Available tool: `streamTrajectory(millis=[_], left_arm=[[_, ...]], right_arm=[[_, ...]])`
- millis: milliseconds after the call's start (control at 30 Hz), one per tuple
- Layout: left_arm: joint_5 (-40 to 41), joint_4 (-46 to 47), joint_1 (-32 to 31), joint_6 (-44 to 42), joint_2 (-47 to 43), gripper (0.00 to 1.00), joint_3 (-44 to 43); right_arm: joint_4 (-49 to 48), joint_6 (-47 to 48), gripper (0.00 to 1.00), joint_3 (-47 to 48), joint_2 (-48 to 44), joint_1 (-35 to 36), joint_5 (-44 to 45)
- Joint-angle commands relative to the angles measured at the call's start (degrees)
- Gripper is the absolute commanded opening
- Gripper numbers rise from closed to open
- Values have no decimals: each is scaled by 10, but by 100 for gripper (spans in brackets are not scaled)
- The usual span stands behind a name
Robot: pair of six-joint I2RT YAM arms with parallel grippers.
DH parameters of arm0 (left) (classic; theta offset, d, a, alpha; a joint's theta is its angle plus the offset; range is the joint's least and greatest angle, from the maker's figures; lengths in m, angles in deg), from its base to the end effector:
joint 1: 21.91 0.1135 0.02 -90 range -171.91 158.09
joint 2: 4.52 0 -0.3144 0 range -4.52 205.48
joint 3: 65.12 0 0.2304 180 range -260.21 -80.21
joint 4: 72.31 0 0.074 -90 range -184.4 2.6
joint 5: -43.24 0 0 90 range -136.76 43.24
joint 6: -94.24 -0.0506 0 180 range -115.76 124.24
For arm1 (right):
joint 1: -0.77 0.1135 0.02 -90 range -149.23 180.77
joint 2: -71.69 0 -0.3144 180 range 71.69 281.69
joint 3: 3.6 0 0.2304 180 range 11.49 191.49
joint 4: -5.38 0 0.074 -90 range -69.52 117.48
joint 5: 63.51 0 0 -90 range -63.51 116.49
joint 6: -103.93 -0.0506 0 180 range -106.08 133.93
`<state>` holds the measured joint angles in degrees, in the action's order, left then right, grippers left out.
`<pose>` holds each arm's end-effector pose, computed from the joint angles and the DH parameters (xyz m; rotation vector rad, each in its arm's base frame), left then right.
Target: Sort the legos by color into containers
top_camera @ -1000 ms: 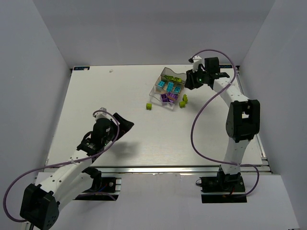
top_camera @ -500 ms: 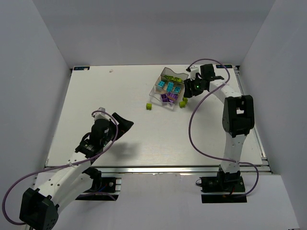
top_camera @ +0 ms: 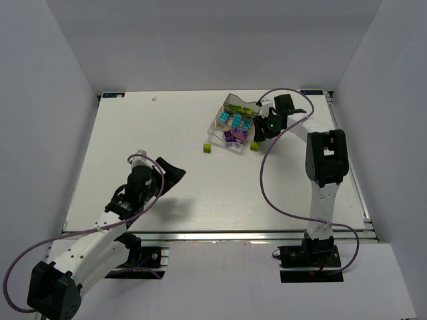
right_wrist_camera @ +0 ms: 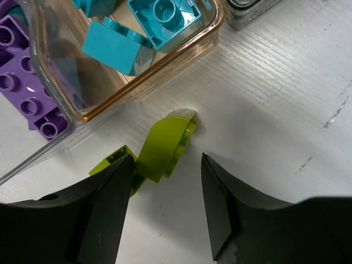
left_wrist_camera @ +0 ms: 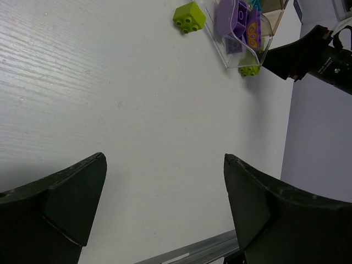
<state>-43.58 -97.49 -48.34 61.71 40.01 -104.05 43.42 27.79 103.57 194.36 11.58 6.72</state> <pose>0.1196 -0.0563 0.2478 -0.6265 2.1255 -0.7960 0.4722 0.1076 0.2188 -0.6658 2.3813 0.4084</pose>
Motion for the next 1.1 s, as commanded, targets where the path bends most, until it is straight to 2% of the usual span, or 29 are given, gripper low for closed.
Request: streamTrajectory(millis=[0,200,400,467,500,667,900,1067], left_arm=[[2,0,-1,1,-1,96,8],[2,-5,0,2,-4,96,8],[2,-2,-1,3,-6,96,12],[2,1,-1,4,-6,96,13],[2,2,-1,5,-6,96,15],[3,5,-1,3,-2,96,10],[1,19,-1,4,0,96,17],[-4,26,-1,4,2,96,20]], right_arm=[[-13,-7,57,14,9,5,9],[-25,-17,52,11,17,7,32],[-28,-15,36,9,12,7,40],[-26,-7,28,3,3,6,37],[-26,-4,20,-1,-2,5,35],[-27,1,2,-35,-47,-5,22],[-21,64,0,-81,-131,-24,-13],[-10,128,0,-62,-168,-32,-50]])
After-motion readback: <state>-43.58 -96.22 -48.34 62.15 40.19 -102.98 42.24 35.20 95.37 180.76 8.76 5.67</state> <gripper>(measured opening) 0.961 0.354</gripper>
